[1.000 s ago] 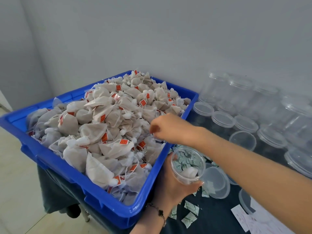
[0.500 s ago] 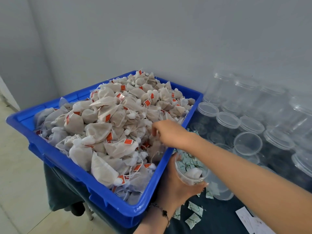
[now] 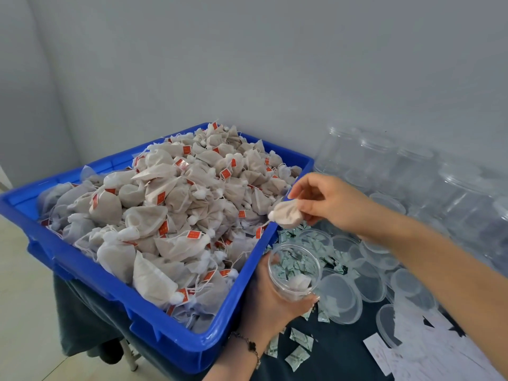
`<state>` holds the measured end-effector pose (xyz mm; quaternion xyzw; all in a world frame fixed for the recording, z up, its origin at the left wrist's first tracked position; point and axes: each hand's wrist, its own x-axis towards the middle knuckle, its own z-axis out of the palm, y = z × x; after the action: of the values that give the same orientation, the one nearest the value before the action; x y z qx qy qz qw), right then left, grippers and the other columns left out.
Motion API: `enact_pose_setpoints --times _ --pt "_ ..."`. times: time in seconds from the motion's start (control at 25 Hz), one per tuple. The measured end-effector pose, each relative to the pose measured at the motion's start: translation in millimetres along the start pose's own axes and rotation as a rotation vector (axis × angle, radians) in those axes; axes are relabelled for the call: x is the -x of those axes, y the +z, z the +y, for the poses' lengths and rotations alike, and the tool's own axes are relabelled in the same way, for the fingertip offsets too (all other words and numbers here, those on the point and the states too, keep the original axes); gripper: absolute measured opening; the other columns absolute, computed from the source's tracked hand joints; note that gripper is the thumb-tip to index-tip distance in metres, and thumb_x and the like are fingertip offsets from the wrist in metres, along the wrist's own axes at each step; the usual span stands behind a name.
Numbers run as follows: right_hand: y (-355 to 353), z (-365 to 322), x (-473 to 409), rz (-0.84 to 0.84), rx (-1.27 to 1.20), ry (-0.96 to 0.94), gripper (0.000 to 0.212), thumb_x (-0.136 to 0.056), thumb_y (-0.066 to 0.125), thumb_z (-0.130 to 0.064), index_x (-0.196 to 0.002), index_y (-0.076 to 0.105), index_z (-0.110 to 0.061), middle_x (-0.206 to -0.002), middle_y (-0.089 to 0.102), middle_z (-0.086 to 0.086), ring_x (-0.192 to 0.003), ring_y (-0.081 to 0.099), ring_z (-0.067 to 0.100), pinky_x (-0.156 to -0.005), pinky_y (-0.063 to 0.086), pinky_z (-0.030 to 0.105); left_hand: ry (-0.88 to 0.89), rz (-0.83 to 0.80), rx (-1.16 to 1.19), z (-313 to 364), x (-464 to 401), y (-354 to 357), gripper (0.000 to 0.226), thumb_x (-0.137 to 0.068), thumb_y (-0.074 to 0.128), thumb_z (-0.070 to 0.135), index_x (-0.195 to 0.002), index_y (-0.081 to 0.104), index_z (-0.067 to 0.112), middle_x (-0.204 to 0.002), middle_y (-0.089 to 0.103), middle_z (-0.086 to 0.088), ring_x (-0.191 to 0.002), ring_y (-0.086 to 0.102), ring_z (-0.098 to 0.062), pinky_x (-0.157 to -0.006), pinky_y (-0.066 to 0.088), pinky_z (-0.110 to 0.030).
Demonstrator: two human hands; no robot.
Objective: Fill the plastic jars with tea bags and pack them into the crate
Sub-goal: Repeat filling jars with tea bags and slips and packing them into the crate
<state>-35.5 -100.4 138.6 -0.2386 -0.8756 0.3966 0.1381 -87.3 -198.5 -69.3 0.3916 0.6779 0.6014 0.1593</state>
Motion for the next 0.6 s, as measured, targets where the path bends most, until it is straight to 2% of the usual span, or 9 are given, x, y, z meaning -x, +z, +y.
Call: enact_pose_setpoints --times 0.08,0.16,0.24,0.32,0.44,0.52,0.6 --pt "-5.8 0.2 23.5 -0.106 0.093 0.015 0.018 -0.089 0.061 -0.006 -0.084 0.060 -0.024 -0.079 0.066 -0.002 -0.062 0.062 0.000 -0.058 0.051 0.017 0.004 0.003 0.016 -0.8 -0.9 1.0 0.091 -0.044 0.082 0.061 -0.121 0.034 0.048 -0.125 0.050 0.016 -0.118 0.049 0.001 -0.100 0.046 -0.030" --pt "0.3 6.5 41.8 -0.272 0.413 0.066 0.017 -0.089 0.062 -0.016 -0.084 0.064 -0.031 -0.082 0.067 -0.010 -0.068 0.063 -0.001 -0.066 0.053 0.020 0.016 0.008 0.007 -1.4 -1.8 1.2 0.096 -0.045 0.081 0.062 -0.125 0.033 0.041 -0.123 0.052 0.011 -0.116 0.052 -0.004 -0.096 0.049 -0.034" --pt "8.4 14.1 45.7 -0.225 0.644 0.055 0.017 -0.090 0.058 -0.020 -0.089 0.067 -0.034 -0.085 0.065 -0.017 -0.075 0.061 -0.001 -0.071 0.051 0.023 0.025 0.004 0.004 -2.1 -2.1 1.4 0.098 -0.045 0.080 0.064 -0.126 0.033 0.038 -0.124 0.051 0.010 -0.116 0.052 -0.004 -0.095 0.050 -0.035" --pt "13.4 9.3 36.0 -0.084 0.607 0.042 0.017 -0.091 0.055 -0.021 -0.094 0.067 -0.032 -0.082 0.063 -0.019 -0.073 0.059 -0.003 -0.064 0.045 0.017 0.031 0.018 -0.013 -4.1 -2.2 2.3 0.096 -0.044 0.080 0.065 -0.124 0.033 0.043 -0.126 0.051 0.013 -0.118 0.050 -0.002 -0.097 0.048 -0.033" --pt "29.1 -1.1 2.0 -0.024 0.519 -0.001 0.019 -0.092 0.053 -0.017 -0.098 0.067 -0.027 -0.087 0.064 -0.017 -0.074 0.058 -0.006 -0.064 0.042 0.011 0.016 0.028 -0.038 -4.4 -2.9 3.3 0.092 -0.043 0.079 0.066 -0.118 0.027 0.057 -0.125 0.050 0.015 -0.117 0.050 -0.001 -0.096 0.049 -0.030" --pt "48.0 -8.6 -25.7 -0.101 0.513 -0.066 0.021 -0.092 0.052 -0.012 -0.104 0.067 -0.021 -0.102 0.068 -0.007 -0.084 0.060 0.000 -0.069 0.044 0.011 -0.009 0.015 -0.019 -3.0 -4.1 4.6 0.091 -0.042 0.079 0.063 -0.118 0.032 0.053 -0.124 0.048 0.019 -0.117 0.049 0.002 -0.096 0.048 -0.030" --pt "74.0 -10.9 -52.3 -0.251 0.580 -0.096 0.023 -0.091 0.054 -0.010 -0.110 0.067 -0.016 -0.109 0.067 -0.002 -0.093 0.061 0.008 -0.073 0.044 0.015 -0.013 0.005 0.014 -3.2 -6.6 5.8 0.090 -0.043 0.080 0.058 -0.121 0.037 0.042 -0.124 0.048 0.019 -0.117 0.048 0.004 -0.098 0.046 -0.028"
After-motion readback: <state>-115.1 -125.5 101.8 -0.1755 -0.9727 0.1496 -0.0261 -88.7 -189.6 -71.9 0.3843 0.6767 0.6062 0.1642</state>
